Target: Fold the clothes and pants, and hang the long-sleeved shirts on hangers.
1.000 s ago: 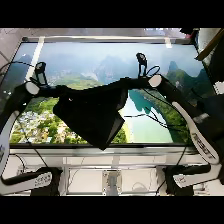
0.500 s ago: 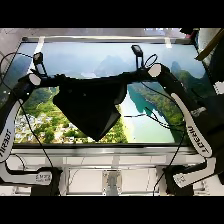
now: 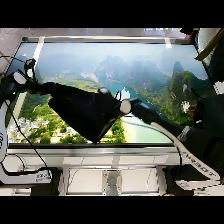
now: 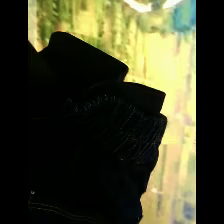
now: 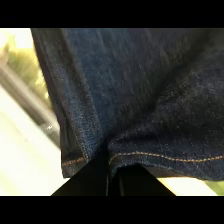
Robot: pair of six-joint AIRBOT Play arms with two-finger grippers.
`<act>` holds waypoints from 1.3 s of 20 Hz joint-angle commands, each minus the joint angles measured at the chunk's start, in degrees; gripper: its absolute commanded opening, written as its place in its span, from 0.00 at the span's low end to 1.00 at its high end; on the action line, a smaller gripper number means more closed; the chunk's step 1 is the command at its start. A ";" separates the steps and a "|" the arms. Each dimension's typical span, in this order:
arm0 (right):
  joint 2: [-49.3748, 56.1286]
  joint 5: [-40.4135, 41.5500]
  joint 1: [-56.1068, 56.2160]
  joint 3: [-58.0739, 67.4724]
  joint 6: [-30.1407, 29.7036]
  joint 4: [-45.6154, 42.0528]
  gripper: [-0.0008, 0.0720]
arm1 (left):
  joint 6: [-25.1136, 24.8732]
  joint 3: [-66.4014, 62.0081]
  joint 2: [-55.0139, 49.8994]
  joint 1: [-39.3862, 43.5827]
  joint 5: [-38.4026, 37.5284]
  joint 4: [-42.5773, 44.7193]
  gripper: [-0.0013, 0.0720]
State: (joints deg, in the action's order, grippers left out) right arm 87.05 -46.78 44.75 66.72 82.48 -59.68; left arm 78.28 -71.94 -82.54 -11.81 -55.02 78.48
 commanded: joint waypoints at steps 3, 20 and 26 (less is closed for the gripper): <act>0.70 0.31 8.96 -2.82 5.40 -0.02 0.03 | -1.55 -0.02 0.48 -3.65 -6.93 8.15 0.07; 7.32 5.62 25.24 -2.56 -7.04 21.42 0.03 | -1.14 0.04 -2.03 -4.00 -9.33 10.86 0.07; 8.46 4.15 24.37 -2.14 -11.39 31.10 0.77 | -0.20 0.00 -1.68 -4.00 -9.29 10.84 0.78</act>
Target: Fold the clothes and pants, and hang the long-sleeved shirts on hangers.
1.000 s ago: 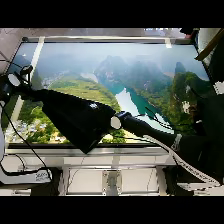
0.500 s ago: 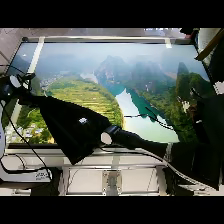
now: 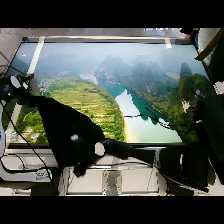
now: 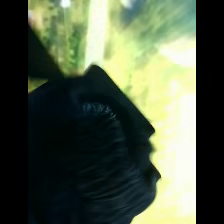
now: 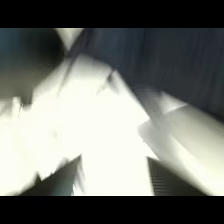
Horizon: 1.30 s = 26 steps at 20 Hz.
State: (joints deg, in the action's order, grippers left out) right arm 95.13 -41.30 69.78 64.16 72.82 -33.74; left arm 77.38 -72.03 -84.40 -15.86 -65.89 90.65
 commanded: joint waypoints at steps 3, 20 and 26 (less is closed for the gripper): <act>-0.55 -9.70 -4.50 3.06 -1.55 3.89 0.77 | 2.21 -0.02 4.35 0.04 4.04 -1.33 0.98; -21.51 3.15 -36.20 -39.85 -25.44 54.99 0.90 | 4.96 0.00 27.69 0.04 11.02 -2.86 0.98; -10.34 -5.57 -35.95 -33.88 -26.47 55.98 0.98 | 4.94 0.02 27.65 0.07 10.97 -5.86 0.98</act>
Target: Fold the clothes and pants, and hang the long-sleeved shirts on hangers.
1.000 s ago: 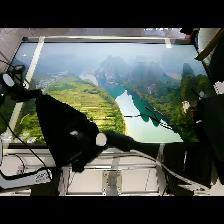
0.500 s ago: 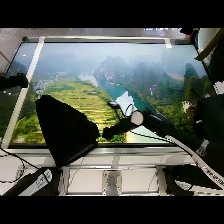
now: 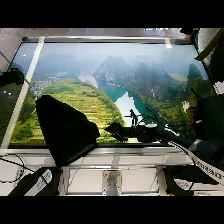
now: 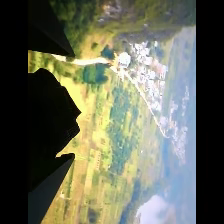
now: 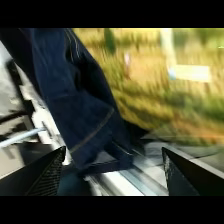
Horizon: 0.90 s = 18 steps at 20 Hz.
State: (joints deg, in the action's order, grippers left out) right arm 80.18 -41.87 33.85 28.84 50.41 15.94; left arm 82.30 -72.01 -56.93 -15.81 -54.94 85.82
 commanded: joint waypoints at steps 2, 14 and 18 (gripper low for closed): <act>6.99 -4.55 1.09 3.43 -4.61 5.86 0.98 | 0.02 0.00 0.17 0.02 -0.33 -1.01 0.98; 8.28 1.11 11.82 6.91 -0.98 2.16 0.95 | 0.02 0.00 0.17 0.02 -0.63 -1.03 0.98; 8.33 5.22 13.62 10.10 0.46 0.81 0.95 | 0.02 0.00 0.17 0.02 -0.66 -1.03 0.98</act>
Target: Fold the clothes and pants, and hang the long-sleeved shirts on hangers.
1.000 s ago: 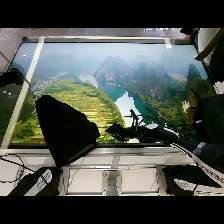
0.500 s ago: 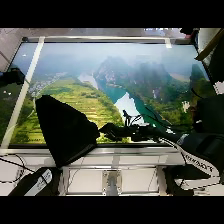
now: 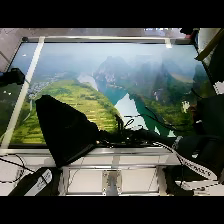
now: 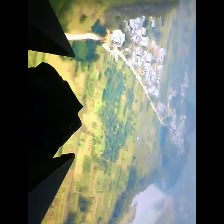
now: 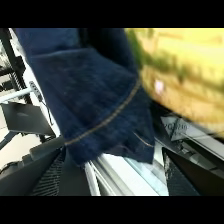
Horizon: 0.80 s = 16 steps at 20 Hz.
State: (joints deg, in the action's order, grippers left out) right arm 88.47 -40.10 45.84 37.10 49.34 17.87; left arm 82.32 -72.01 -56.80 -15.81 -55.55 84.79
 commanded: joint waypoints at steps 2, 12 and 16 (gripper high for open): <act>0.70 6.38 1.90 3.69 7.43 -5.29 0.95 | 0.00 0.00 0.04 0.02 -0.11 0.00 0.98; 5.88 3.19 2.05 11.80 18.84 -16.59 0.92 | 0.00 0.00 0.04 0.02 -0.63 0.00 0.98; 9.03 0.52 2.05 15.45 19.21 -16.68 0.86 | 0.00 0.00 0.04 0.02 -0.63 0.00 0.98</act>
State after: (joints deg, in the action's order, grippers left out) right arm 95.59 -37.60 47.83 50.13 67.59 1.76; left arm 82.35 -72.01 -56.80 -15.81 -56.16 84.77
